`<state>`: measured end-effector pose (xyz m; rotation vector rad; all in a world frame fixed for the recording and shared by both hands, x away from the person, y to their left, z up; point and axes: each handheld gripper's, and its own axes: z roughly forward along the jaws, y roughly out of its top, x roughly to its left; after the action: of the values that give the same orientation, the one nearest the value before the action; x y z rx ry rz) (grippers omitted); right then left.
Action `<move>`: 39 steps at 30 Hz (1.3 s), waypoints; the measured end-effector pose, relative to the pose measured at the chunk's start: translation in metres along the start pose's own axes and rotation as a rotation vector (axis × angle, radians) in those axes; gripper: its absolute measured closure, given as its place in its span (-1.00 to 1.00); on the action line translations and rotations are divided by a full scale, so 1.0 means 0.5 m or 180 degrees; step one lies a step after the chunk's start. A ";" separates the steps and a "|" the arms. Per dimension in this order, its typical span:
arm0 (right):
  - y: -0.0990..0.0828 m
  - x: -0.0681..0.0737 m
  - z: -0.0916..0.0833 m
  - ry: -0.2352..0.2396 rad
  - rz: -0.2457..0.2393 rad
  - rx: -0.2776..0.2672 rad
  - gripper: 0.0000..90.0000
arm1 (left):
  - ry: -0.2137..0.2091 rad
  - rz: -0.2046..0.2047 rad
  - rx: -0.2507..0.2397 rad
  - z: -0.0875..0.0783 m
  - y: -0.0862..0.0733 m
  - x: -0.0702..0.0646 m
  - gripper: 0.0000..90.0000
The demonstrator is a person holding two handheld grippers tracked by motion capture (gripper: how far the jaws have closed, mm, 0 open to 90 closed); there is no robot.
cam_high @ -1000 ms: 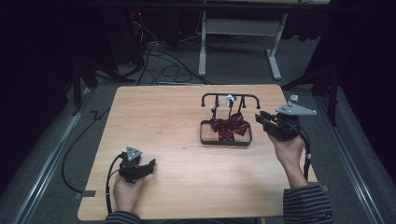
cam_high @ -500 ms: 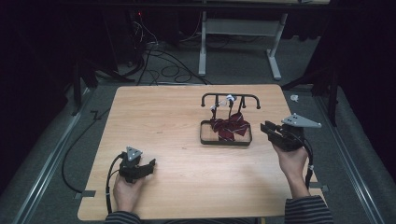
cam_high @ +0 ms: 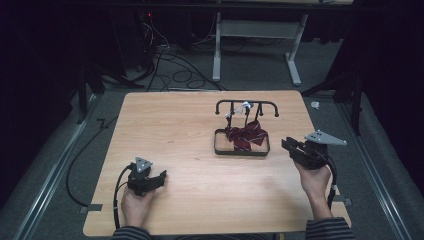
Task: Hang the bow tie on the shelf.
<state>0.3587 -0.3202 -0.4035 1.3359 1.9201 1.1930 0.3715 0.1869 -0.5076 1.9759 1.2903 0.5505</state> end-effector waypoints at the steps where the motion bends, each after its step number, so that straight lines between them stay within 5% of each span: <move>1: -0.002 -0.001 0.000 0.0003 -0.0005 -0.0006 0.65 | -0.0003 -0.0001 0.0000 0.000 0.000 0.000 -0.28; 39: -0.087 -0.002 -0.003 0.0087 0.0229 0.0104 0.55 | 0.0002 0.0005 0.0005 0.000 0.000 0.000 -0.28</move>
<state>0.3372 -0.3274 -0.4407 1.4235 1.9331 1.2252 0.3714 0.1867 -0.5075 1.9783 1.2899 0.5511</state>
